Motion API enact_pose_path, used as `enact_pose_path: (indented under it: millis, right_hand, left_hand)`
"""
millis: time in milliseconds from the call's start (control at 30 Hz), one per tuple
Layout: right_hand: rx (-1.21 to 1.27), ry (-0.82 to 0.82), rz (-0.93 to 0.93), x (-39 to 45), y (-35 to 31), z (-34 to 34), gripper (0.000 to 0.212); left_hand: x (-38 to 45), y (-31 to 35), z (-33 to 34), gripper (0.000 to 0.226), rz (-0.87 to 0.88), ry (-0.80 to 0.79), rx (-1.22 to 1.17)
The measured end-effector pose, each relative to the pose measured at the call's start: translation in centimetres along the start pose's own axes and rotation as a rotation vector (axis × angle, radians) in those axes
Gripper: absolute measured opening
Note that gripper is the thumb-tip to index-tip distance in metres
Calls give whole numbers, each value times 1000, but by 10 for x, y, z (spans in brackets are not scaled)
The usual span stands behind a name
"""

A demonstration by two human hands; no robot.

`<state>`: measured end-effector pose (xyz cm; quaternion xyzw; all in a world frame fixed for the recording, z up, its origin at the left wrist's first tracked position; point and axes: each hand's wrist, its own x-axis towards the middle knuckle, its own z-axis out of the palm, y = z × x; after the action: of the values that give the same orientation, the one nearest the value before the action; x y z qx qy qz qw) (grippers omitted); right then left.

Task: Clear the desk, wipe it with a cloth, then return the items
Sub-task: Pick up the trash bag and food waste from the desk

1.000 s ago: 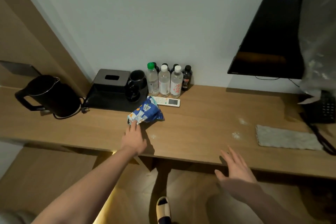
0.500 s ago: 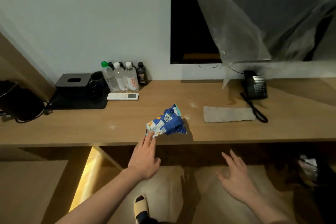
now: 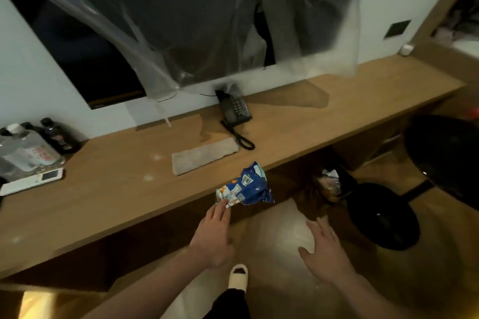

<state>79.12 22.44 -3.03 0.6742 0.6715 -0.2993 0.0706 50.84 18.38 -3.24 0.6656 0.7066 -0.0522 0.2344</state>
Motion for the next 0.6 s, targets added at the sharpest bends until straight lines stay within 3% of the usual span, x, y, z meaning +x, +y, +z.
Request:
enact_pose_path:
  millis: [133,400,600]
  right_hand:
    - [25,-4,100,23,47,-27,79]
    - [111,-22,236,110,131,-93,79]
    - [173,5,266,182,188,-141,79]
  left_hand:
    - [57,63,2,100,81,-24,14]
    - [181,173,20,85,180,-82,-15]
    - [269,240,25,87,218,-191,59]
